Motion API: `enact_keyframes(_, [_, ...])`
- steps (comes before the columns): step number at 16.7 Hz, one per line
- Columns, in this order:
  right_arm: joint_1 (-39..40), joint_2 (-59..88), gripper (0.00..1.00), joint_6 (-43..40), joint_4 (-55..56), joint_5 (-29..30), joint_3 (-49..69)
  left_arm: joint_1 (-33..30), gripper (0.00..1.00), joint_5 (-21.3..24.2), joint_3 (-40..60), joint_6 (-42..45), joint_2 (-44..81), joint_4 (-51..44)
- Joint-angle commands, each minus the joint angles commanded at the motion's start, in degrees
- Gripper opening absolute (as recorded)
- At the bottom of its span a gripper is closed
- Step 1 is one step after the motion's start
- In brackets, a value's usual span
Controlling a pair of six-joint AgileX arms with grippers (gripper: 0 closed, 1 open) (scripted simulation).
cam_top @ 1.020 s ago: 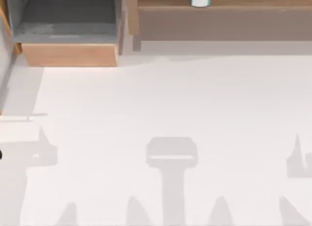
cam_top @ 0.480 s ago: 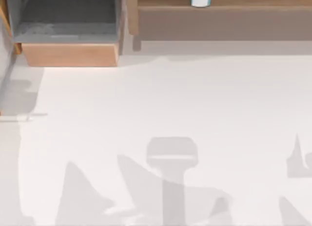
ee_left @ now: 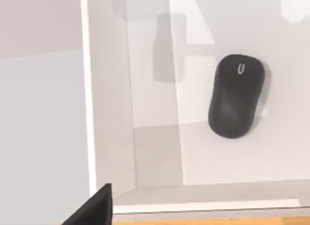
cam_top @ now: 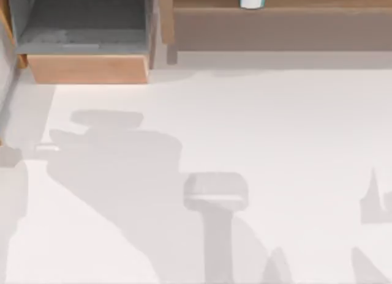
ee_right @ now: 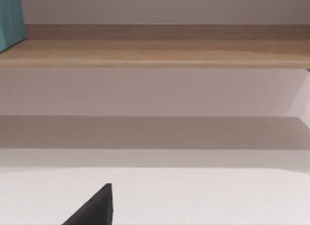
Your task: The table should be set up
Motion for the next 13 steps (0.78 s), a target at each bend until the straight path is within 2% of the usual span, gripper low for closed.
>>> enact_keyframes(7, [0.0, 0.0, 1.0, 0.0, 0.0, 0.0, 0.0, -1.5, 1.0, -0.1, 31.1, 5.6, 33.2, -19.0])
enact_keyframes(13, [0.0, 0.0, 1.0, 0.0, 0.0, 0.0, 0.0, -3.1, 1.0, -0.1, 46.6, 7.1, 47.1, -25.8])
